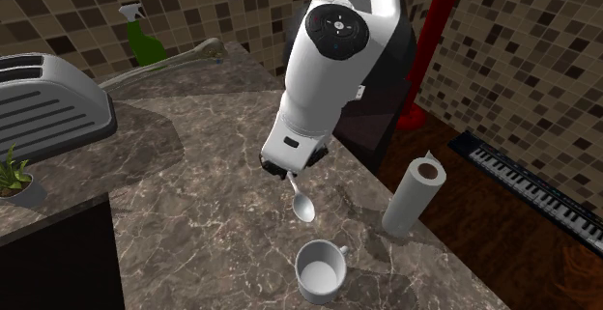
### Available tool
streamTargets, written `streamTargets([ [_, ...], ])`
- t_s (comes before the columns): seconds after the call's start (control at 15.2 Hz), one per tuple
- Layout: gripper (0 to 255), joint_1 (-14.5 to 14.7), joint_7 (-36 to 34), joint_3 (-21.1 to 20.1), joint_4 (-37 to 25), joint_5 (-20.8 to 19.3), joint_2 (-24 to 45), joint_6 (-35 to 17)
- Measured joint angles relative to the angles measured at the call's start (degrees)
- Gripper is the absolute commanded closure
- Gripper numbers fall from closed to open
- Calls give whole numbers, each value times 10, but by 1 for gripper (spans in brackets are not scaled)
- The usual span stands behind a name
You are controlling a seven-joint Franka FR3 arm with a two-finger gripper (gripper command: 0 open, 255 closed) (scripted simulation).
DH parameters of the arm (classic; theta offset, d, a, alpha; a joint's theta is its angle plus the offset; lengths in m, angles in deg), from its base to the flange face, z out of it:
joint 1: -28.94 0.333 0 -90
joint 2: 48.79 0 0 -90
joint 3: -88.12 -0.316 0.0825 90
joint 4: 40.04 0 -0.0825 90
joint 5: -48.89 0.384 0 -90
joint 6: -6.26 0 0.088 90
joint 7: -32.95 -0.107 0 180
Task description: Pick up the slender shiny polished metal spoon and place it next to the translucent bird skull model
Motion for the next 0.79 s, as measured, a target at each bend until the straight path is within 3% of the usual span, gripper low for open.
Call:
streamTargets([
  [0.79, 255, 2, 19, -2, -63, 7, -18, 79],
])
